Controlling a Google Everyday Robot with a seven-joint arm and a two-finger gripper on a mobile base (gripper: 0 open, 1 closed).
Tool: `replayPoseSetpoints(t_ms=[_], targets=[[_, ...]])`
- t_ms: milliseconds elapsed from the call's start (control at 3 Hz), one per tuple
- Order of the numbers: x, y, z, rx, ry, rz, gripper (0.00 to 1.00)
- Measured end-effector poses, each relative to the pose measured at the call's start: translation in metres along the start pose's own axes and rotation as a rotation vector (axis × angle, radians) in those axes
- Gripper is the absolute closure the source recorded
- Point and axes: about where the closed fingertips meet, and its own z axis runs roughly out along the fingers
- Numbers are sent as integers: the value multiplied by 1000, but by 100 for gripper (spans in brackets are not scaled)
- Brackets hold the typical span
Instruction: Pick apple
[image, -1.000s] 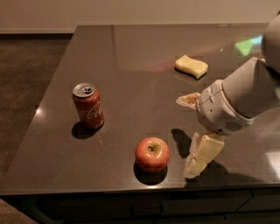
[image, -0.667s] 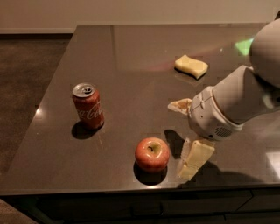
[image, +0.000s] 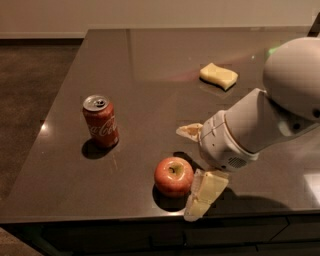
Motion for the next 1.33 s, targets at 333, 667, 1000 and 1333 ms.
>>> replayPoseSetpoints(t_ms=[333,667,1000,1333], targets=[[-11,7,10,-22,-21,-18,0],[-16,11,17,-36,-30,-27,17],[-17,9,20,-35,-34,-26,39],[-19,1,15,-25,-27,-20,63]])
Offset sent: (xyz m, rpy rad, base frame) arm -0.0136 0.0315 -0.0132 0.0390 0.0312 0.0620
